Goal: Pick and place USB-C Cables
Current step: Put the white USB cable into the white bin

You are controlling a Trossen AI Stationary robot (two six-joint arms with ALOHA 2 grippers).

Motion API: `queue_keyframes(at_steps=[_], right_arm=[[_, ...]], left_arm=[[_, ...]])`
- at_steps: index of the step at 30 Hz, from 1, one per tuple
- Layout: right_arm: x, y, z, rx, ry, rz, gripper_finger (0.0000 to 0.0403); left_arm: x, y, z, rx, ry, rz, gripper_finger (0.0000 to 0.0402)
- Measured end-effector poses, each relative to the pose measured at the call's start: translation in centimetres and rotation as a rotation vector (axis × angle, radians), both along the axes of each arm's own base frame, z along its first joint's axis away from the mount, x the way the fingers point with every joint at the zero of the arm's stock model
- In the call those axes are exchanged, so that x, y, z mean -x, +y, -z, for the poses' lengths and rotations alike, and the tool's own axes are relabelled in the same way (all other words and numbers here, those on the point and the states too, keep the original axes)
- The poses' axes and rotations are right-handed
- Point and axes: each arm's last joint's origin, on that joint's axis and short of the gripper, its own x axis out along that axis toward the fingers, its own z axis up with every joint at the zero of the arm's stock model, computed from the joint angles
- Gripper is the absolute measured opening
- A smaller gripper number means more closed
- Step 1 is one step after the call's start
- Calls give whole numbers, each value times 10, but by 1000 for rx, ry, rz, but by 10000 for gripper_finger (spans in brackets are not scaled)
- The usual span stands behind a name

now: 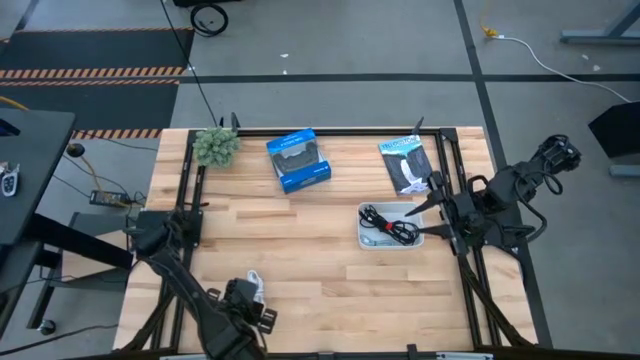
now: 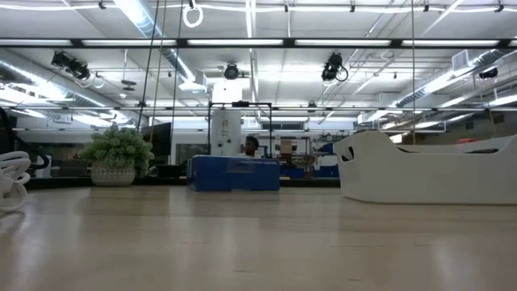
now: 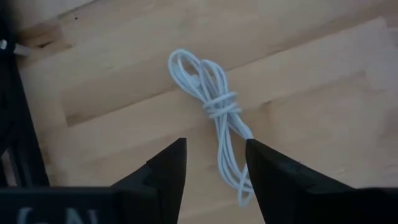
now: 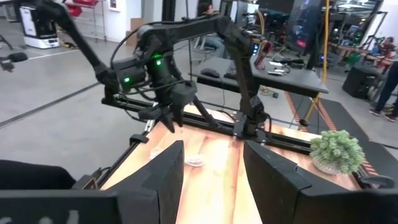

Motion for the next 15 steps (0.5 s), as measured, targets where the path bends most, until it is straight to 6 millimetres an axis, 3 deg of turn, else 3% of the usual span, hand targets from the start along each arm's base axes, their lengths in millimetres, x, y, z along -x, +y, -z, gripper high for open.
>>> queue_keyframes(at_steps=[5,9,15], right_arm=[[1,2,0,2,2,-17,174],[1,2,0,3,3,-18,174],[1,2,0,0,3,-17,174]], left_arm=[[9,1,10,21,-19,-3,163],[18,7,30,36,-29,-11,151],[28,18,43,184,-118,-21,130]])
